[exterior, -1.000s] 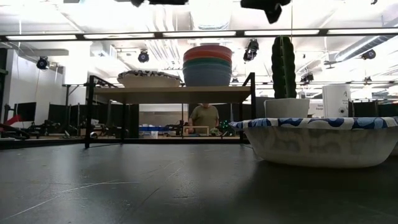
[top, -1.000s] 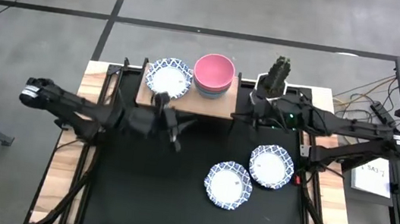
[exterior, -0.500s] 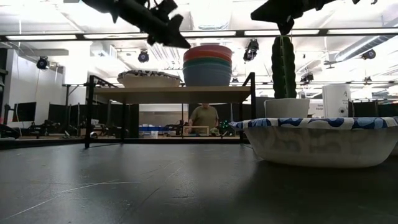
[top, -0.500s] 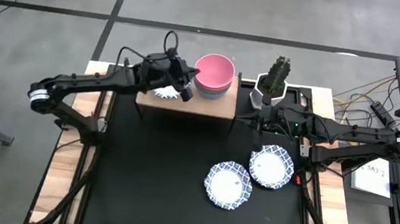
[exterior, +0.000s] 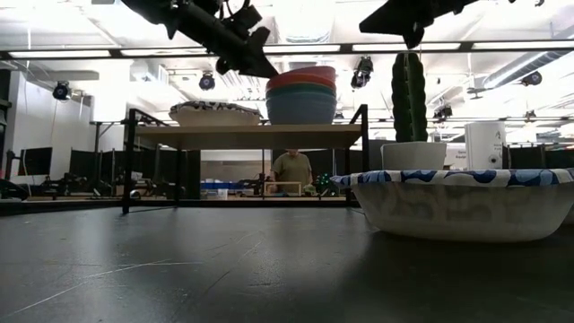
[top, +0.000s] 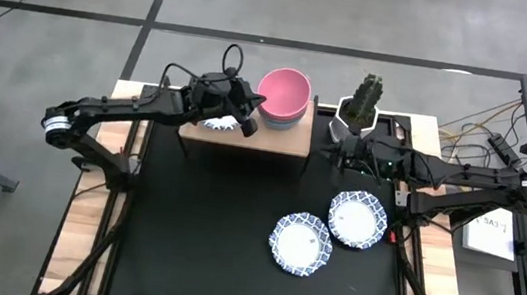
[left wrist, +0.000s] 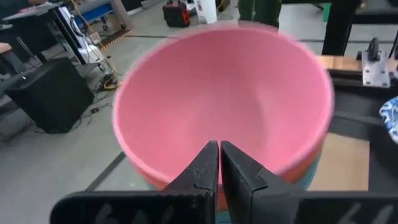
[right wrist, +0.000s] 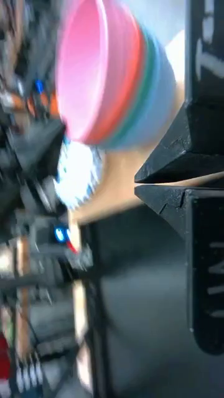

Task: Place and stack bowls onto a shelf
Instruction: Stack the pink bowl on top of the orange bowl on the shelf, then stack the blue patterned bowl on top of the blue patterned bowl on the shelf

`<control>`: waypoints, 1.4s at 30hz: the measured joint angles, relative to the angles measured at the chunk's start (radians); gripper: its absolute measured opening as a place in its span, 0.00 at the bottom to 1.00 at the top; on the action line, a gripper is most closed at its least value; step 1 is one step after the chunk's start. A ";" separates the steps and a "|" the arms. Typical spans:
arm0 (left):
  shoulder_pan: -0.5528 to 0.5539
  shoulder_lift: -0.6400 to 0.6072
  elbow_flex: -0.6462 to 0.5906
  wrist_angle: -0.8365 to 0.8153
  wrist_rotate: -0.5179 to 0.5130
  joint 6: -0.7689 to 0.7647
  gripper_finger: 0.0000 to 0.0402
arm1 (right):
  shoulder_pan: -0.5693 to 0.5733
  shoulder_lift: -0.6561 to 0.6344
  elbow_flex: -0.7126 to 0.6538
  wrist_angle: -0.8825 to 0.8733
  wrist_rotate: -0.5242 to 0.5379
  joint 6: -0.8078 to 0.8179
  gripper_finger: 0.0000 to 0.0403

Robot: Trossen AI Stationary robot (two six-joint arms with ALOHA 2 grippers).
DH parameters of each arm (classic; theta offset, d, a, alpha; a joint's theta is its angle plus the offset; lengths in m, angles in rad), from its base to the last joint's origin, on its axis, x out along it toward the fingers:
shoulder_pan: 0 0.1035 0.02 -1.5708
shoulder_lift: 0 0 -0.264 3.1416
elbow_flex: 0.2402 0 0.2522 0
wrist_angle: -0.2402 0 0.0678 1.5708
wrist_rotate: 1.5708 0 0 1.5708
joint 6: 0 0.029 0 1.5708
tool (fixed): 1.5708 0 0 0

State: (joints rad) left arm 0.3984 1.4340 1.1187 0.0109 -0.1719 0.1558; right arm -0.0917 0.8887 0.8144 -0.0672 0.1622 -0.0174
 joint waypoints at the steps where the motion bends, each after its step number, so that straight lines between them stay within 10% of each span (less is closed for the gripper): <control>1: -0.002 -0.007 0.000 0.000 0.000 -0.001 0.00 | 0.000 0.004 0.009 0.007 0.037 -0.005 0.02; 21: -0.166 -0.144 0.000 -0.040 -0.001 -0.063 0.00 | -0.310 0.420 0.397 -0.120 0.096 -0.117 0.02; 42: -0.419 -0.151 -0.003 -0.119 -0.003 -0.193 0.00 | -0.230 0.282 0.385 -0.215 0.064 -0.045 0.02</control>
State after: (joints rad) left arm -0.0209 1.2833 1.1157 -0.1082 -0.1753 -0.0370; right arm -0.3219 1.1704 1.1992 -0.2827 0.2264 -0.0625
